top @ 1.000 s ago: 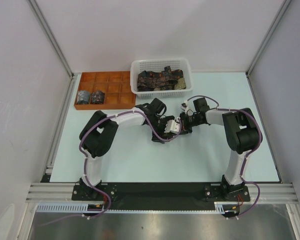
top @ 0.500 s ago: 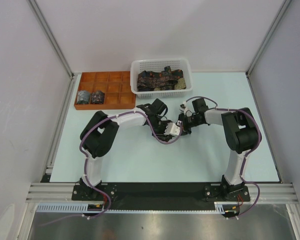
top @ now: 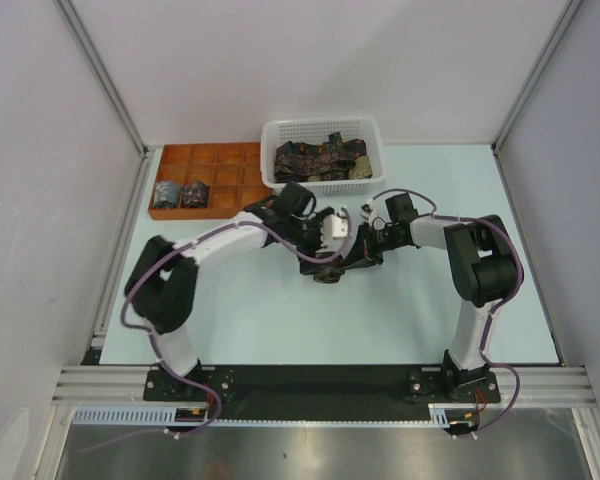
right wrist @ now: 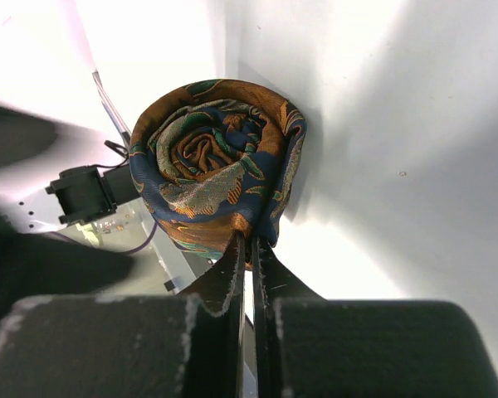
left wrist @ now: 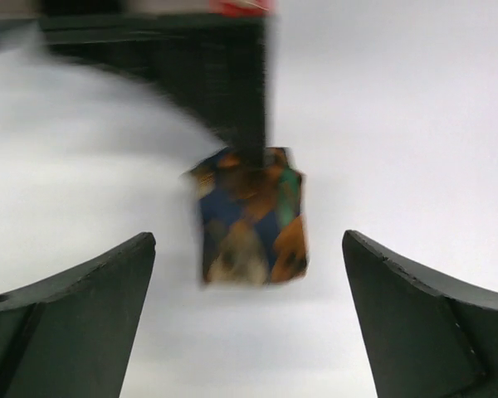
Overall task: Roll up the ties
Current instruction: Pick up the tie at the center of the board.
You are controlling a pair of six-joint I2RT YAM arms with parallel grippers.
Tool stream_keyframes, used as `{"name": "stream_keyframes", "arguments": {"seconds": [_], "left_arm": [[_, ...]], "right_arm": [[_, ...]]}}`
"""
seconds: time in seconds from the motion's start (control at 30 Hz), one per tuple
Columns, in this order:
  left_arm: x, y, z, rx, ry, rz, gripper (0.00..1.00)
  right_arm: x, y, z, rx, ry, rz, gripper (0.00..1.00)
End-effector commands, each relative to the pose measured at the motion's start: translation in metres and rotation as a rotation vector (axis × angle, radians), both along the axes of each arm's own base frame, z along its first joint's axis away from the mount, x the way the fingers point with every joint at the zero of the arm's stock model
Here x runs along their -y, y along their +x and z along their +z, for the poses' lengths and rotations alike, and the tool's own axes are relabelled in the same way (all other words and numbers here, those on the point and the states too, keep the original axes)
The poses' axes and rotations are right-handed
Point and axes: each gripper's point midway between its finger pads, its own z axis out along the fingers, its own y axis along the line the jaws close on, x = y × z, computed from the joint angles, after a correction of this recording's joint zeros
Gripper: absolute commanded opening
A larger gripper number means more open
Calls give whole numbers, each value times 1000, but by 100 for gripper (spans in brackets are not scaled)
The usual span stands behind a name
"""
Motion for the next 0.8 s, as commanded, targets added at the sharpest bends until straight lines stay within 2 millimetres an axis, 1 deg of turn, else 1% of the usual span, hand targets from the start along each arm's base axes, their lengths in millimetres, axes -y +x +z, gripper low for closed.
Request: {"name": "stream_keyframes", "arguments": {"seconds": [0.0, 0.03, 0.07, 0.1, 0.17, 0.2, 0.23, 0.27, 0.3, 0.33, 0.4, 0.43, 0.47, 0.5, 0.53, 0.57, 0.6, 0.63, 0.67, 0.7, 0.77], "left_arm": [[-15, 35, 103, 25, -279, 342, 100], [-21, 43, 114, 36, -304, 416, 99], [-33, 53, 129, 63, -328, 516, 100], [-42, 59, 137, 1, -381, 599, 100], [-50, 57, 142, -111, -434, 633, 100], [-60, 60, 138, -231, -455, 726, 100], [-66, 61, 132, -299, -449, 769, 100], [-65, 63, 127, -372, -438, 768, 100], [-70, 46, 120, -539, -416, 718, 100], [-71, 43, 112, -628, -404, 729, 99], [-77, 43, 87, -778, -365, 846, 99], [-77, 43, 83, -792, -368, 868, 99], [-79, 34, 68, -852, -356, 917, 100], [-77, 38, 71, -835, -400, 918, 99], [-76, 35, 69, -861, -412, 922, 99], [-77, 29, 56, -905, -403, 943, 99], [-74, 31, 56, -936, -431, 956, 100], [-73, 29, 53, -957, -438, 956, 99], [-75, 24, 44, -991, -431, 969, 100], [-72, 32, 51, -989, -482, 955, 100], [-71, 29, 49, -1074, -505, 954, 100]], "right_arm": [[-4, 9, 18, 111, 33, 30, 0], [-5, 9, 21, 107, 44, 32, 0], [-7, 9, 22, 111, 54, 37, 0], [-8, 8, 24, 103, 69, 43, 0], [-9, 9, 24, 102, 84, 49, 0], [-10, 8, 27, 89, 101, 52, 0], [-10, 6, 27, 77, 113, 52, 0], [-11, 8, 29, 85, 130, 52, 0], [-13, 6, 32, 75, 146, 55, 0], [-14, 6, 34, 74, 154, 56, 0], [-17, 8, 36, 82, 171, 61, 0], [-18, 9, 37, 71, 176, 55, 0], [-19, 11, 37, 74, 181, 54, 0], [-19, 12, 38, 73, 186, 54, 0], [-20, 13, 39, 66, 191, 48, 0], [-22, 16, 41, 71, 198, 47, 0], [-22, 17, 43, 68, 207, 46, 0], [-24, 19, 47, 54, 219, 37, 0], [-25, 23, 51, 78, 234, 35, 0], [-26, 24, 55, 80, 244, 36, 0], [-29, 27, 63, 77, 265, 24, 0]]}}
